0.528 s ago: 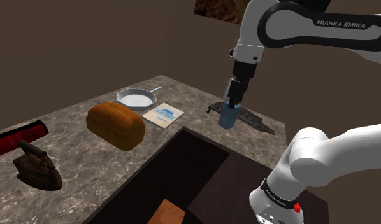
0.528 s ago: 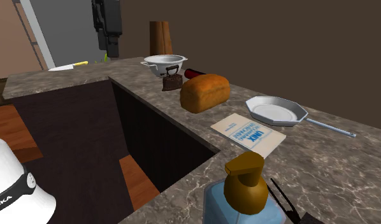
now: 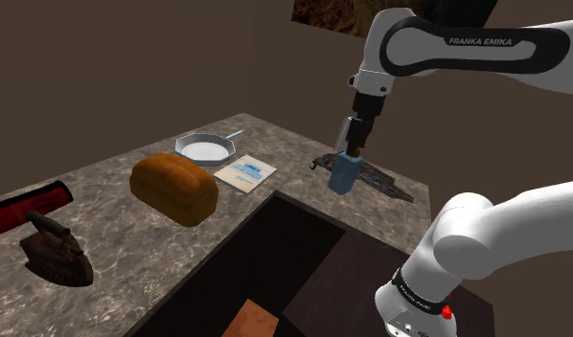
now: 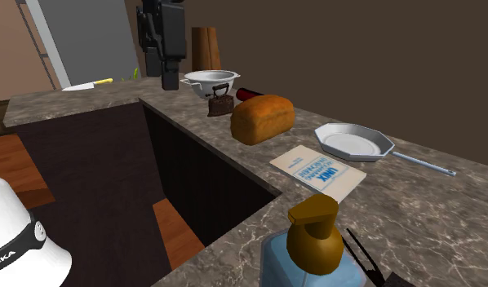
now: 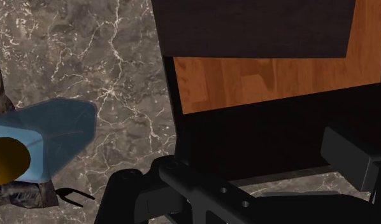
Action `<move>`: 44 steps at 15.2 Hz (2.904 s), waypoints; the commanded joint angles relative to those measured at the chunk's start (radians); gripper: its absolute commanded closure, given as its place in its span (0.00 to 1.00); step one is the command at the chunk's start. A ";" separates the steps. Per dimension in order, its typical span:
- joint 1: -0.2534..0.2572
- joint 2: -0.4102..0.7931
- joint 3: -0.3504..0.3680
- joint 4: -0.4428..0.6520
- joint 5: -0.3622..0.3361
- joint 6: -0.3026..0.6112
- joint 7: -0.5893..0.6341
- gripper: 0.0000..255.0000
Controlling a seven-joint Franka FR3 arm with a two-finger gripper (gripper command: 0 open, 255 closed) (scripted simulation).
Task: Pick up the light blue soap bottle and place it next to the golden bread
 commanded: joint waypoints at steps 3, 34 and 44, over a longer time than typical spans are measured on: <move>-0.035 0.072 -0.084 0.031 -0.055 0.059 -0.094 0.00; -0.113 0.587 -0.416 0.301 -0.015 0.365 -0.529 0.00; -0.113 0.587 -0.416 0.301 -0.015 0.365 -0.529 1.00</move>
